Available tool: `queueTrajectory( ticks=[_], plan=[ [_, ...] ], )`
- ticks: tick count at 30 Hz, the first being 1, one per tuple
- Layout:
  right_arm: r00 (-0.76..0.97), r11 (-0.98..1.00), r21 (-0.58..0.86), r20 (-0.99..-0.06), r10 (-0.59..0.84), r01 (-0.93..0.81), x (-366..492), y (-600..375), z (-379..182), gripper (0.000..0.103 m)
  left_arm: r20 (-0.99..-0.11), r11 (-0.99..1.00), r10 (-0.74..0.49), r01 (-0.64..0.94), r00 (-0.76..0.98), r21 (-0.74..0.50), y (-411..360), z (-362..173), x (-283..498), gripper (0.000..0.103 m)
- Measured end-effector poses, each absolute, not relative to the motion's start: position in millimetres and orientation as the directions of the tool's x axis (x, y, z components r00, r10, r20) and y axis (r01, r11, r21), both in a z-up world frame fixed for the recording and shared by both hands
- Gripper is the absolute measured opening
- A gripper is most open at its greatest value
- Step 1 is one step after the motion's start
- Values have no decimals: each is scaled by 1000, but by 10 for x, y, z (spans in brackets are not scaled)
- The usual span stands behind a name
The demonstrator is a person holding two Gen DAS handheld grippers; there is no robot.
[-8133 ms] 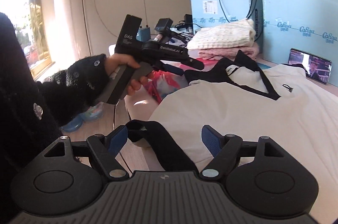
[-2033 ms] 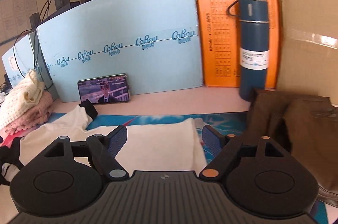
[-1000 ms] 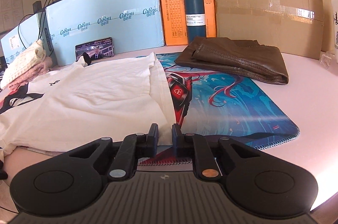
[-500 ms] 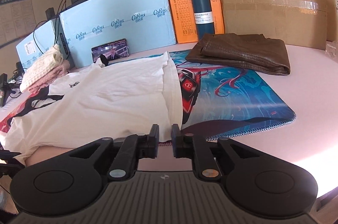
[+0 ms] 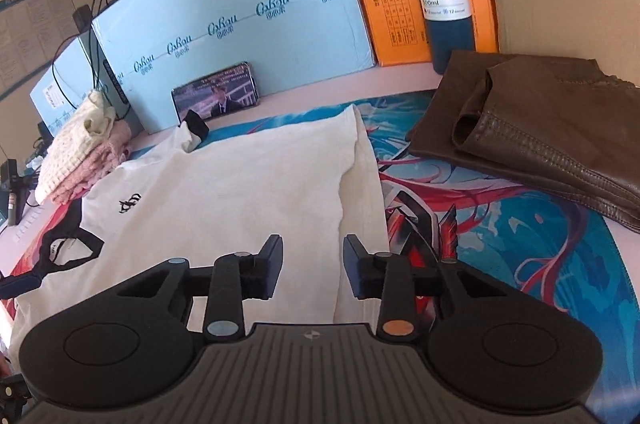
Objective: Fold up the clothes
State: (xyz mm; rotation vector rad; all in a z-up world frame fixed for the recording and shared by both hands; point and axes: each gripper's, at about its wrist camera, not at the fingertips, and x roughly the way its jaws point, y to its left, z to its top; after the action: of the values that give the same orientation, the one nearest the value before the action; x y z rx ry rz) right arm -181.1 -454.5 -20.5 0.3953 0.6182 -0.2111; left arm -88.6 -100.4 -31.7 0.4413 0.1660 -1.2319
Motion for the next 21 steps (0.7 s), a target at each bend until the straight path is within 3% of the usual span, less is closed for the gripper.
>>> queueTrajectory(
  ticks=[5, 10, 18, 21],
  plan=[
    [776, 952, 160, -622, -107, 259, -1729, -4388, -279, 24, -412, 270, -856, 949, 314, 161, -1010, -435, -742, 89],
    [756, 977, -63, -624, -198, 205, -1681, -4174, -290, 5, -423, 264, -858, 957, 291, 123, -995, -445, -683, 89],
    [726, 951, -137, -619, -301, 278, -1577, -4380, -326, 1, -429, 259, -860, 961, 276, 99, -1018, -453, -657, 89],
    [743, 951, -63, -610, -276, 302, -1625, -4508, -272, 1, -432, 255, -861, 963, 268, 89, -1024, -455, -643, 89]
  ],
)
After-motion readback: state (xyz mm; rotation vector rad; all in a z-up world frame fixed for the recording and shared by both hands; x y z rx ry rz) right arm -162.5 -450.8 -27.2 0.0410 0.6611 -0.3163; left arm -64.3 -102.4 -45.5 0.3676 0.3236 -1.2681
